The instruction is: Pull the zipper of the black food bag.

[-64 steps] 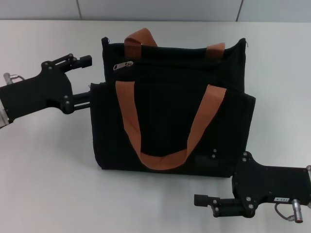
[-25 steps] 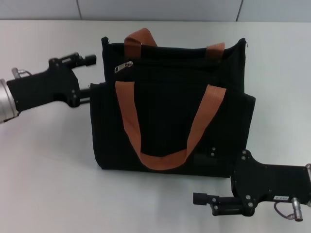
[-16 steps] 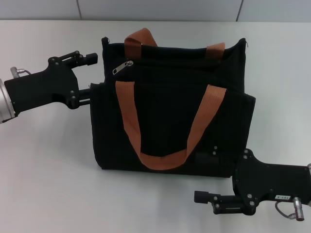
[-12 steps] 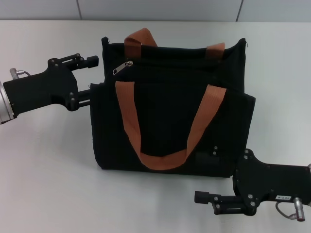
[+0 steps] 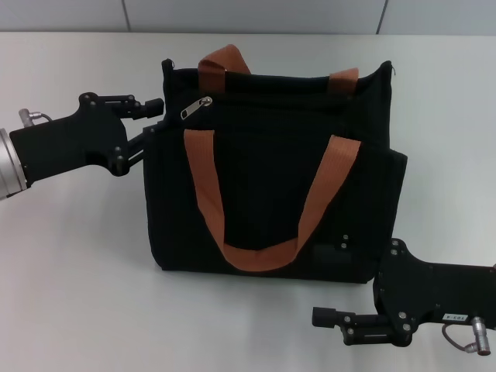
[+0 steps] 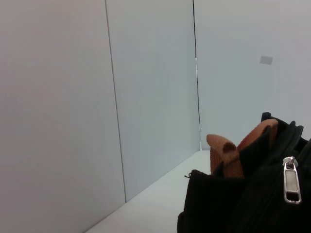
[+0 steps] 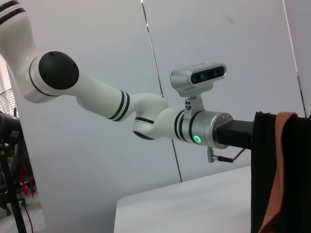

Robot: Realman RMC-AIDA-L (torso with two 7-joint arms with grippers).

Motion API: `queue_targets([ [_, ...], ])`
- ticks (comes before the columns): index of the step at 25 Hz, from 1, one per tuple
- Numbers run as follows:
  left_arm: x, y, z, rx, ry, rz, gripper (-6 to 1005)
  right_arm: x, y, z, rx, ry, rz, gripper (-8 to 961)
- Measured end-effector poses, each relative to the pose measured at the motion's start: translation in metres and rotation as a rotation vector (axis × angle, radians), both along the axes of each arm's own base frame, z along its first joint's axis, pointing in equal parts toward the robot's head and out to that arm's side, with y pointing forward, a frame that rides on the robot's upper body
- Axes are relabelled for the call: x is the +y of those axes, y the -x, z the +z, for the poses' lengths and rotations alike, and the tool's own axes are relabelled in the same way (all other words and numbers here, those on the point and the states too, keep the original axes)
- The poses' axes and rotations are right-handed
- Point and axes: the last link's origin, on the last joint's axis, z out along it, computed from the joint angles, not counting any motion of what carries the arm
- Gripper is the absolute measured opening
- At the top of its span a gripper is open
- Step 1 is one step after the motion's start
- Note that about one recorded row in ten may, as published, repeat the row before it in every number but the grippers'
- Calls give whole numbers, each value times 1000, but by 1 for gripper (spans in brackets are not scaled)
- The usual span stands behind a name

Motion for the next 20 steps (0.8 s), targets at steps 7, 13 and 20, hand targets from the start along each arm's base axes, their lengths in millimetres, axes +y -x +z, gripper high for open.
queue_targets([
  [7,0,-1,0,-8,0,-3,213,0,1,0,6,4,3,776],
  [13,-2,-1,-2,-20,1,-1,54,-2,2,0,15,10,6,776],
  [20,-12,6,9,-65,-34,9,16,-3,3,1,24,14,9,775],
])
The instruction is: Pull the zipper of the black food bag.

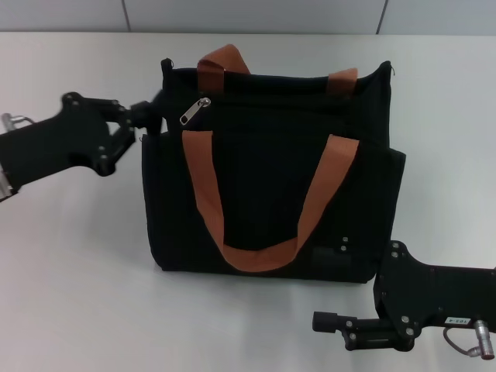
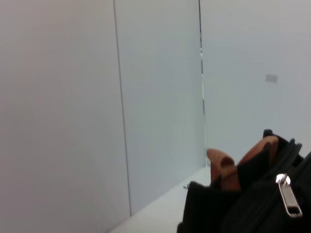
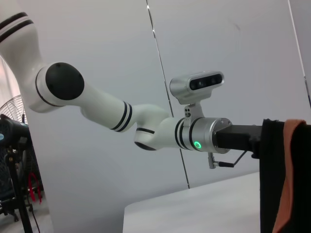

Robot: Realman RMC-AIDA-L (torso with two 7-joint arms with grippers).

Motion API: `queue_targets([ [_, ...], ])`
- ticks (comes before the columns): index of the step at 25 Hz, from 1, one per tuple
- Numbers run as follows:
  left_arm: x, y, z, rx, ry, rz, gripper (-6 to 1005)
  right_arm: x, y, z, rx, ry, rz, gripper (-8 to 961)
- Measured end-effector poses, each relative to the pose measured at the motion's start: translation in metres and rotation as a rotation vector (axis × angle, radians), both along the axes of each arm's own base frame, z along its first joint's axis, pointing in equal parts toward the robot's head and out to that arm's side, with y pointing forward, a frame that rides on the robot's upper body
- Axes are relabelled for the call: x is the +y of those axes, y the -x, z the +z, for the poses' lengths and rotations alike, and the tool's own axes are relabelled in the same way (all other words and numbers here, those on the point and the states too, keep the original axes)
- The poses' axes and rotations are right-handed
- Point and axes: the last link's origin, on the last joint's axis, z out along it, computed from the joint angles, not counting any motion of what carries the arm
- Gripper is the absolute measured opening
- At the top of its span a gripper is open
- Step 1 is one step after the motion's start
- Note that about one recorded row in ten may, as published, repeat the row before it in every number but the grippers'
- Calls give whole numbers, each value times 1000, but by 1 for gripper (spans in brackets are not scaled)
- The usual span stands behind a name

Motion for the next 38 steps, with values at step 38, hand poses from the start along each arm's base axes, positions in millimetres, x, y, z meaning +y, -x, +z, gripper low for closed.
queue_targets([
  [38,-13,-14,0,-141,-99,-78,29,129,139,29,33,530,-486,776],
])
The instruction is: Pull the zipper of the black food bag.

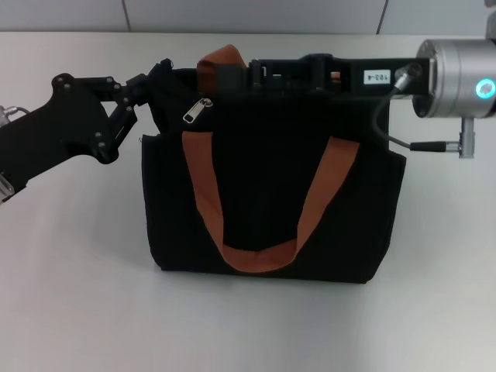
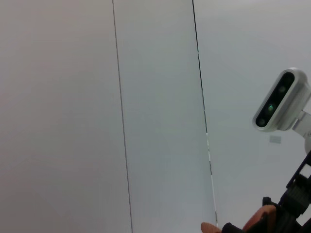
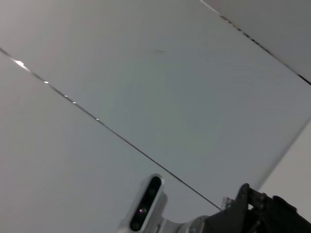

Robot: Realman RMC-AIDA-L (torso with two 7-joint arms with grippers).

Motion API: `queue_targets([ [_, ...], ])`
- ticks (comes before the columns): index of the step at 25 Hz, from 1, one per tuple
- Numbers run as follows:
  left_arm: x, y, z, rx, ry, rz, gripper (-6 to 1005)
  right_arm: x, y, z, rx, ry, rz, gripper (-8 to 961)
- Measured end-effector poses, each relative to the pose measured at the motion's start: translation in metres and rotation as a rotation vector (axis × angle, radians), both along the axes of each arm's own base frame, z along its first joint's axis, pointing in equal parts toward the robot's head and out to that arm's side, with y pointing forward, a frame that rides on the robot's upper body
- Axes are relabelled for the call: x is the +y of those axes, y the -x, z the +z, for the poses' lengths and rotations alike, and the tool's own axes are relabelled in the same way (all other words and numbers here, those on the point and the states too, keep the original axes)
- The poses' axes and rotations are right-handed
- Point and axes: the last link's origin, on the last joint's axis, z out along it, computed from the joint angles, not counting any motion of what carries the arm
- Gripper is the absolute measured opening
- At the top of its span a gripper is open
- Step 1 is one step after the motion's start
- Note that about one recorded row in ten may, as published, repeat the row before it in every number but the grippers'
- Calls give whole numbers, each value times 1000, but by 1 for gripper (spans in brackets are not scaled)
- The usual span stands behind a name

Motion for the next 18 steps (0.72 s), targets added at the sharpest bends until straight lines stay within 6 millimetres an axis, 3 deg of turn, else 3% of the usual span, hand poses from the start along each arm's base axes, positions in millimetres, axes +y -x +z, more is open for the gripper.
queue_targets([
  [4,0,1,2,-11,-14,7,30,5,5,-4,-49,36,-42,776],
  [7,0,1,2,-18,-23,15,31,9,7,-10,-113,80,-84,657],
  [18,-4,2,-1,-21,-28,7,35,16,16,-19,-184,105,-127,629],
])
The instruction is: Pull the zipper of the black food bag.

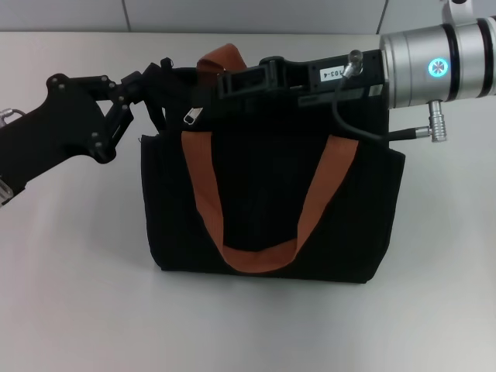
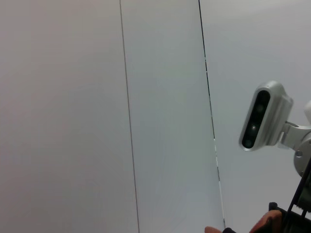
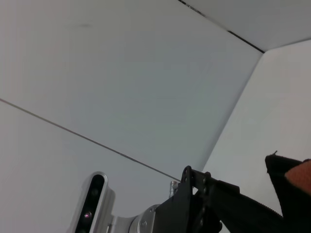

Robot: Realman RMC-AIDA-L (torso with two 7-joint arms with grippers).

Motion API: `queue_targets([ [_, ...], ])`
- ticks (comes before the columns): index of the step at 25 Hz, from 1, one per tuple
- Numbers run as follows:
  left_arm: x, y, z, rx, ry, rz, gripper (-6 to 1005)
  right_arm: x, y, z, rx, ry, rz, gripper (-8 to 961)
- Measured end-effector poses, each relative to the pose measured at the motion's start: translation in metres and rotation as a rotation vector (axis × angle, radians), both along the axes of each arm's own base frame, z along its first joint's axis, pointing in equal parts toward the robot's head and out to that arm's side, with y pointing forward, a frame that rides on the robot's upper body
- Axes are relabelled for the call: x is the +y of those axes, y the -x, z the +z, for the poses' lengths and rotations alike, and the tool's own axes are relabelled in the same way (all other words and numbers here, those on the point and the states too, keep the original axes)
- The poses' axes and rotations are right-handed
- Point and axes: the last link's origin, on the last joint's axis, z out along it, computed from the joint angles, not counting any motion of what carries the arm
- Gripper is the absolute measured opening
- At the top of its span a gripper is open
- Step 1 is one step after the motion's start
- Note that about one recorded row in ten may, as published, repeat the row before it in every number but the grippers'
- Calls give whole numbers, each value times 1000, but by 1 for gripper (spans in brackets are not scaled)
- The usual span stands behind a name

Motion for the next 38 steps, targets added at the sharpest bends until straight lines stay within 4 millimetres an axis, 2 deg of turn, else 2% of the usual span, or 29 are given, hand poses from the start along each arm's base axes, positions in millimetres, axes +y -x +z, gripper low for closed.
queue_targets([
  [5,-3,-1,-1,-9,1,-13,37,0,3,-5,-37,13,-6,461],
  [29,-6,-6,1,-31,-8,-55,45,9,1,2,-93,-52,-21,453],
  [38,-2,-13,1,-39,7,-84,48,9,8,-5,-132,-65,21,454],
])
